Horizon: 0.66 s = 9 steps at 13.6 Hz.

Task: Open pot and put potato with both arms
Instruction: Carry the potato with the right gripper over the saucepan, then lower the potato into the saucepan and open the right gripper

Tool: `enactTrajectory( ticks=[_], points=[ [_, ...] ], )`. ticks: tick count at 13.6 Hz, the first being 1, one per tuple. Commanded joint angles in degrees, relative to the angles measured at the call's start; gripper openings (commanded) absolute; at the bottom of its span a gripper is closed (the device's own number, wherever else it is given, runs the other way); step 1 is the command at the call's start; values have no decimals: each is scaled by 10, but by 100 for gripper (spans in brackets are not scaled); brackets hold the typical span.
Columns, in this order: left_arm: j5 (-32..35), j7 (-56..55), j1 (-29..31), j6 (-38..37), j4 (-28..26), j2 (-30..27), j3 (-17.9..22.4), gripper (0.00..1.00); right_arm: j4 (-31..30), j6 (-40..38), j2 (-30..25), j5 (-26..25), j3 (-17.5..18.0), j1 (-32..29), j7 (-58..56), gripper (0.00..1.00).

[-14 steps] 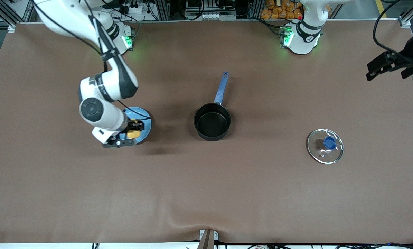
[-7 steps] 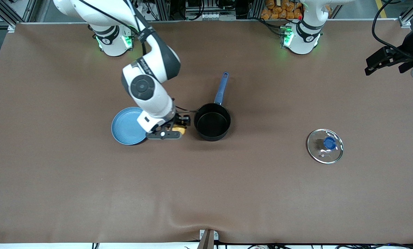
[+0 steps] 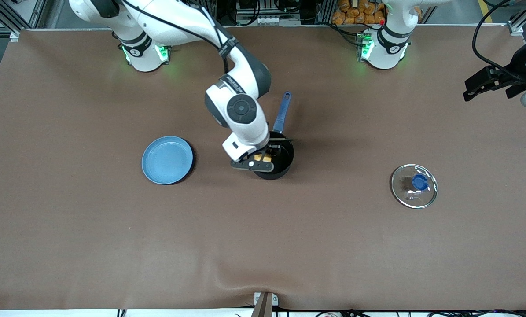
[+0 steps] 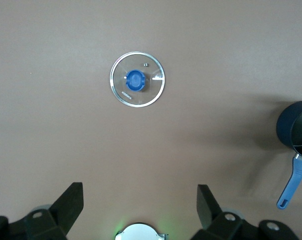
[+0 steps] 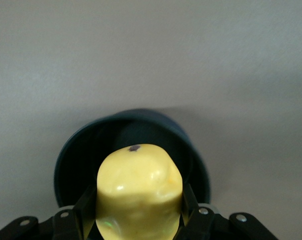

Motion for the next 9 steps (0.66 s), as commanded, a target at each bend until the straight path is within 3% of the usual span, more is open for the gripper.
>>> enactTrajectory(
  ticks=[1, 3, 4, 5, 6, 9],
  points=[
    [-11, -6, -2, 8, 0, -1, 3, 100, 27, -11, 22, 4, -8, 18, 30, 0],
    [-11, -6, -2, 8, 1, -1, 3, 100, 26, -6, 25, 4, -9, 16, 31, 0],
    [-11, -6, -2, 8, 1, -1, 3, 100, 27, 4, 34, 3, -10, 16, 31, 6],
    [-11, -6, -2, 8, 1, -1, 3, 100, 26, 18, 37, 4, -10, 16, 31, 41],
    [-11, -6, -2, 9, 1, -1, 3, 100, 27, 23, 43, -2, -11, 18, 31, 99],
    [-11, -6, -2, 12, 1, 3, 3, 100, 29, 33, 44, -17, -10, 17, 33, 100]
  ],
)
